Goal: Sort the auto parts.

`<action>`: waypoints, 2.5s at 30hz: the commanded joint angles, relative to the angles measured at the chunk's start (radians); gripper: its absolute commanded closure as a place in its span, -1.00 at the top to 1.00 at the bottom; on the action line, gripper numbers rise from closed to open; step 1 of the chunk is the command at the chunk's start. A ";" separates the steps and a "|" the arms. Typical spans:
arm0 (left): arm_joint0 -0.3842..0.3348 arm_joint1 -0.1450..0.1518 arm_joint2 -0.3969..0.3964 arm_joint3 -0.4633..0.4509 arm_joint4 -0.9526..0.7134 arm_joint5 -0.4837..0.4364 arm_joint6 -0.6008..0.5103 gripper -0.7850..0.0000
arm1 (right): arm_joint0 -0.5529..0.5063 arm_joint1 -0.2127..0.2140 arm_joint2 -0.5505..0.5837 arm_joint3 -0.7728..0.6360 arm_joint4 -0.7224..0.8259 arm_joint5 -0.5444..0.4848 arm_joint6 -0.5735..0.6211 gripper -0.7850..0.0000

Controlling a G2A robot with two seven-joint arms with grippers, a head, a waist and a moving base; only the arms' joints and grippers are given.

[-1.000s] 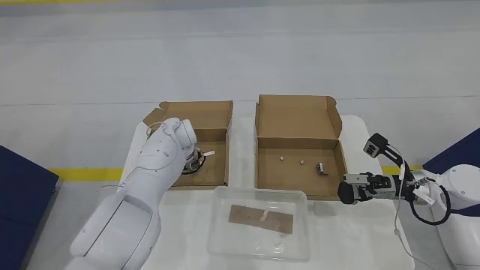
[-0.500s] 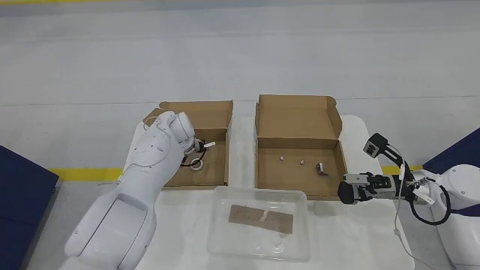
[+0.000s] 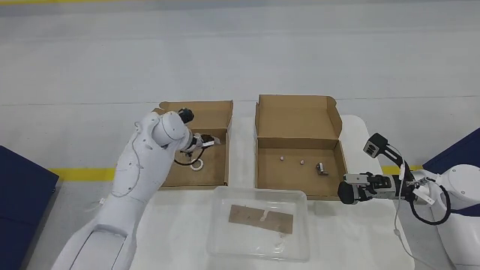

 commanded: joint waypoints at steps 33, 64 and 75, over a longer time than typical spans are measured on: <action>0.416 0.083 -0.269 -0.636 -0.362 -0.206 -0.113 1.00 | 0.000 0.000 0.000 0.000 0.000 0.000 0.000 1.00; 0.544 0.105 -0.381 -0.766 -0.834 -0.278 -0.184 1.00 | 0.000 0.000 0.000 0.000 0.000 0.000 0.000 1.00; 0.544 0.105 -0.381 -0.766 -0.834 -0.278 -0.184 1.00 | 0.000 0.000 0.000 0.000 0.000 0.000 0.000 1.00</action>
